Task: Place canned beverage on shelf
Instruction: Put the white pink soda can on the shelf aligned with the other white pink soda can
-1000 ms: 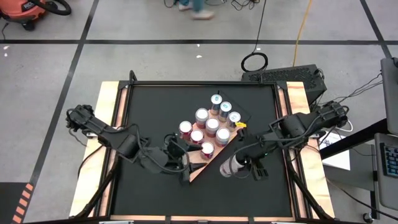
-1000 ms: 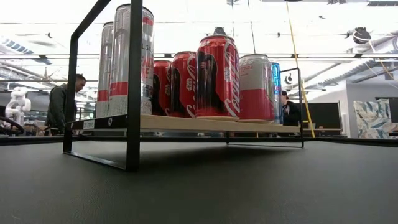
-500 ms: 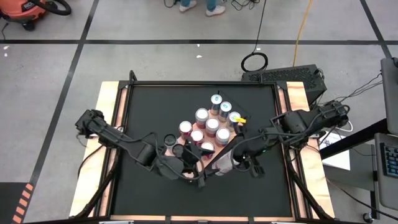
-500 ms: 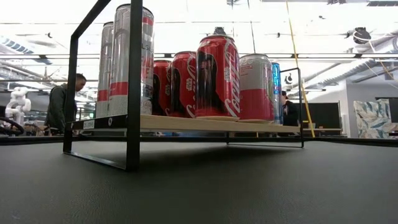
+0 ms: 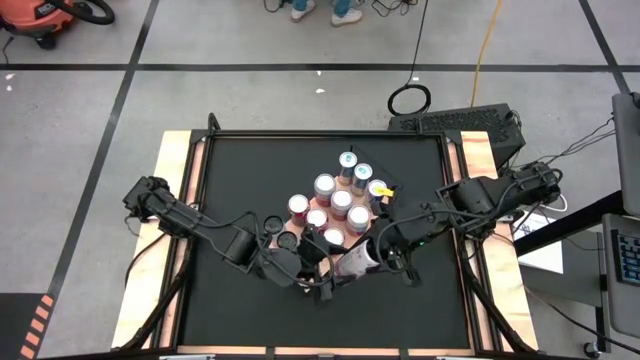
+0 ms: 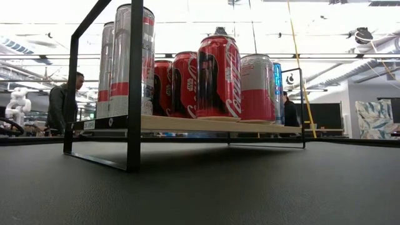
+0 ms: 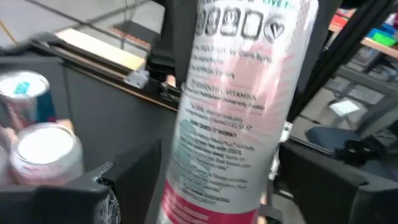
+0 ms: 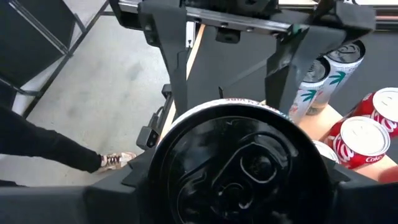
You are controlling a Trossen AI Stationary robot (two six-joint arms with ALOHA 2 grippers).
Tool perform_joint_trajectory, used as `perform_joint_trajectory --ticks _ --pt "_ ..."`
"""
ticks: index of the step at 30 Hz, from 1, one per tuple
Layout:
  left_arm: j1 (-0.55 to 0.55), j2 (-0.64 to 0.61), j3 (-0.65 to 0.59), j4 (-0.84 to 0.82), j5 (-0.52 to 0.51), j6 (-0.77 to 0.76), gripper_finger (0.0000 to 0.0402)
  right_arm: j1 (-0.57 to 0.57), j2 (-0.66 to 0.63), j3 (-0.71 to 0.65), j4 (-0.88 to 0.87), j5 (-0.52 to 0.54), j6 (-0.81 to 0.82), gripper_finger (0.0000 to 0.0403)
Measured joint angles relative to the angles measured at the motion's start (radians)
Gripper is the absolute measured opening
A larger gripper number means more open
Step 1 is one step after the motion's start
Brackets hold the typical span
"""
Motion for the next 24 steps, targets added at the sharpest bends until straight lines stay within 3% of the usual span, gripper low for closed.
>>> perform_joint_trajectory --ticks 17,24 --pt "0.0 0.0 0.0 -0.057 0.088 -0.039 0.0322 -0.021 0.0 0.0 0.106 -0.004 0.001 0.0235" --pt "0.0 0.0 0.0 -0.071 0.088 -0.039 0.0291 -0.03 0.0 0.0 0.106 -0.01 -0.002 0.0235"
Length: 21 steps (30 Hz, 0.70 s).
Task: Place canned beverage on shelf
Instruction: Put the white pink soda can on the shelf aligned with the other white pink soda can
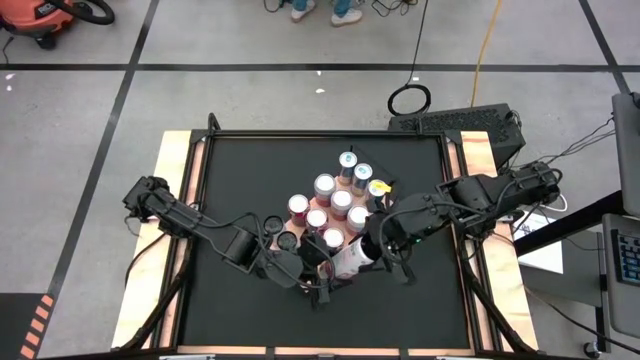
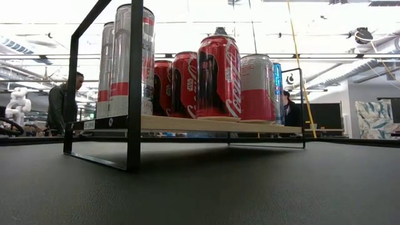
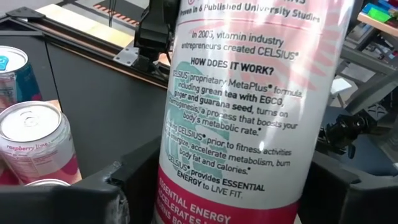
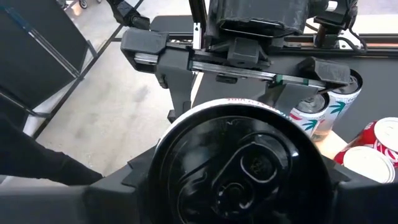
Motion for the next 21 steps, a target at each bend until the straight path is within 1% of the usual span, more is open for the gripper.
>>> perform_joint_trajectory --ticks 10,17,21 --pt "0.0 0.0 0.0 -0.013 0.001 -0.008 0.0259 -0.015 0.001 0.0 -0.005 -0.01 -0.005 0.0235" --pt "-0.001 -0.004 0.0 -0.01 -0.016 -0.014 0.0255 -0.015 0.001 0.0 -0.004 0.0 0.002 0.0236" --pt "-0.002 -0.014 0.0 0.004 -0.025 -0.021 0.0255 -0.017 0.0 0.001 0.005 -0.018 0.036 0.0244"
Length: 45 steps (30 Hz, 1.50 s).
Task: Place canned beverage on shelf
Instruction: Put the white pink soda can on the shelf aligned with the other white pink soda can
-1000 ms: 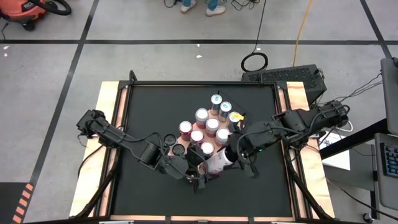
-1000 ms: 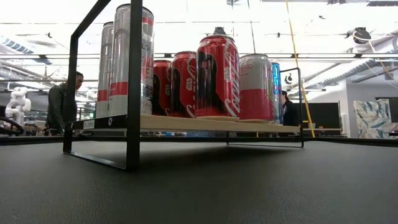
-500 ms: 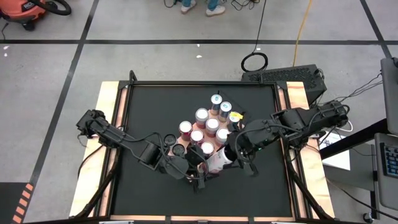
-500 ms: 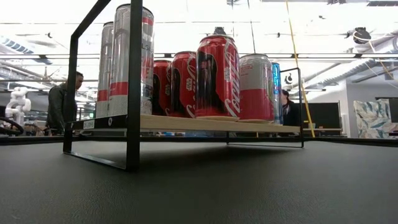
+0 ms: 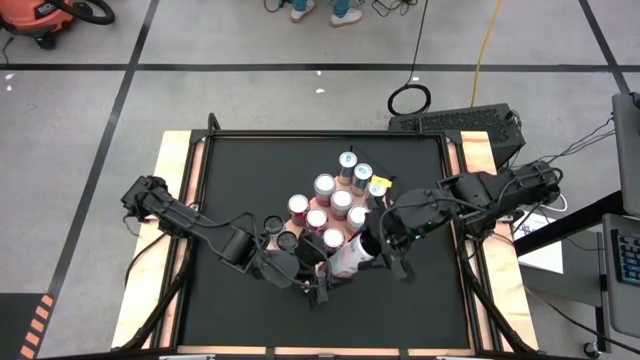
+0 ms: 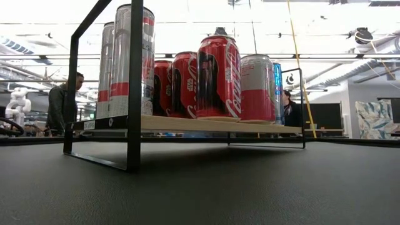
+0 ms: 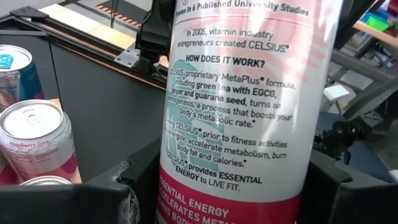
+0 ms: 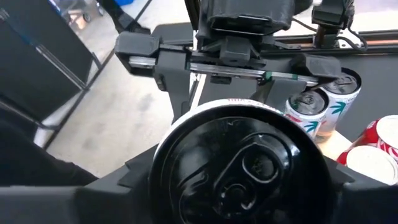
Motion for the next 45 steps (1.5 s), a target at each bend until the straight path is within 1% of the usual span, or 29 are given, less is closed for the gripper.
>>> perform_joint_trajectory --ticks 3,10,14,18,21,25,27,29,34,40,42,45 --pt "0.0 -0.006 0.0 0.028 -0.012 0.006 0.0254 -0.001 -0.011 0.001 0.003 -0.003 0.036 0.0268" --pt "0.001 -0.011 0.0 0.138 -0.028 0.021 0.0254 -0.008 -0.081 0.001 -0.008 -0.006 0.09 0.0341" --pt "0.001 -0.011 -0.001 0.241 -0.047 0.048 0.0254 -0.008 -0.131 0.001 -0.022 -0.005 0.113 0.036" --pt "0.006 -0.012 -0.001 0.428 -0.106 0.159 0.0254 0.017 -0.178 0.0 -0.107 0.009 0.156 0.0363" --pt "0.015 -0.012 -0.001 0.548 -0.146 0.221 0.0254 0.057 -0.198 0.0 -0.141 0.065 0.17 0.0363" --pt "0.038 -0.012 0.0 0.671 -0.188 0.289 0.0254 0.109 -0.199 0.0 -0.114 0.147 0.17 0.0363" --pt "0.05 -0.012 0.0 0.722 -0.195 0.315 0.0254 0.13 -0.195 0.0 -0.085 0.208 0.176 0.0363" --pt "0.061 -0.012 0.0 0.769 -0.196 0.333 0.0254 0.146 -0.194 -0.001 -0.05 0.241 0.181 0.0363" --pt "0.079 -0.013 0.0 0.883 -0.193 0.347 0.0254 0.154 -0.186 -0.001 0.033 0.265 0.149 0.0364" --pt "0.087 -0.013 0.0 0.99 -0.191 0.396 0.0254 0.125 -0.19 -0.001 0.108 0.263 0.152 0.0364" --pt "0.087 -0.013 0.0 1.019 -0.19 0.414 0.0254 0.122 -0.19 -0.001 0.11 0.255 0.16 0.0364" --pt "0.086 -0.013 0.0 1.044 -0.189 0.423 0.0254 0.106 -0.19 -0.001 0.124 0.204 0.174 0.0364"
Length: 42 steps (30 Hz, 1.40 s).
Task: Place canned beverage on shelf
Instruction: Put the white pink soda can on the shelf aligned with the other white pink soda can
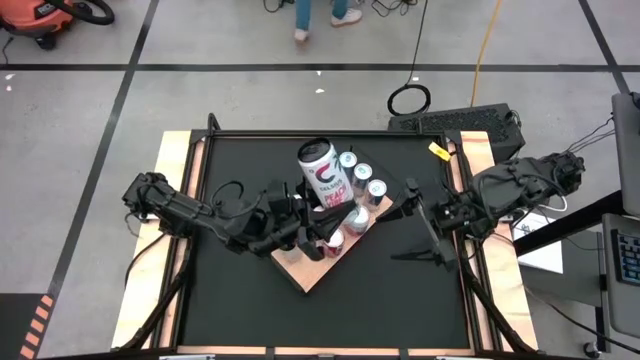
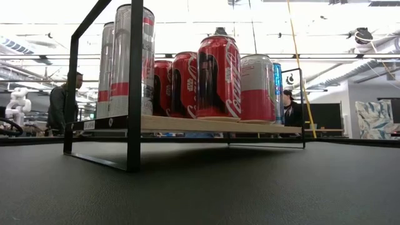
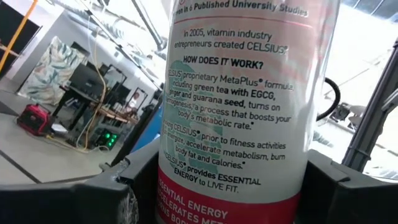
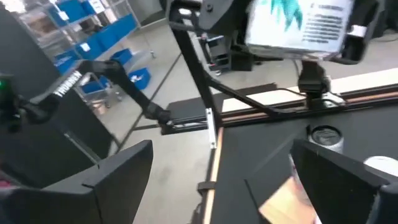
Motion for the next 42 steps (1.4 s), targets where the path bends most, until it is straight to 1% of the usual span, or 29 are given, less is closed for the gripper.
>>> perform_joint_trajectory --ticks 2,7,14,19,23,25,28,33,36,42 --pt "0.0 0.0 0.0 0.0 0.0 -0.001 0.0254 -0.016 0.0 0.0 0.012 -0.037 0.007 0.0364" --pt "0.001 0.0 0.0 -0.001 0.0 -0.001 0.0254 -0.061 0.0 0.0 0.029 -0.05 -0.012 0.0364" --pt "0.009 0.012 0.0 -0.008 0.005 -0.001 0.0254 -0.153 0.015 0.0 0.057 -0.126 0.003 0.0364" --pt "0.026 0.031 0.001 -0.006 0.007 -0.007 0.0254 -0.193 0.045 0.0 0.094 -0.134 0.009 0.0364" --pt "0.034 0.035 0.001 -0.001 0.022 -0.008 0.0254 -0.223 0.061 0.0 0.107 -0.202 0.019 0.0364" --pt "0.034 0.035 0.001 -0.001 0.044 -0.009 0.0254 -0.235 0.065 0.0 0.128 -0.215 0.018 0.0364" --pt "0.037 0.036 0.001 -0.008 0.065 -0.009 0.0254 -0.256 0.074 0.0 0.174 -0.27 0.014 0.0364" --pt "0.041 0.036 0.001 -0.009 0.066 -0.008 0.0254 -0.282 0.095 0.0 0.199 -0.361 0.026 0.0364" --pt "0.045 0.036 0.001 -0.011 0.068 -0.009 0.0254 -0.284 0.11 0.0 0.201 -0.386 0.027 0.0364" --pt "0.045 0.035 0.001 -0.033 0.069 -0.009 0.0254 -0.283 0.122 0.0 0.226 -0.389 0.026 0.0364"
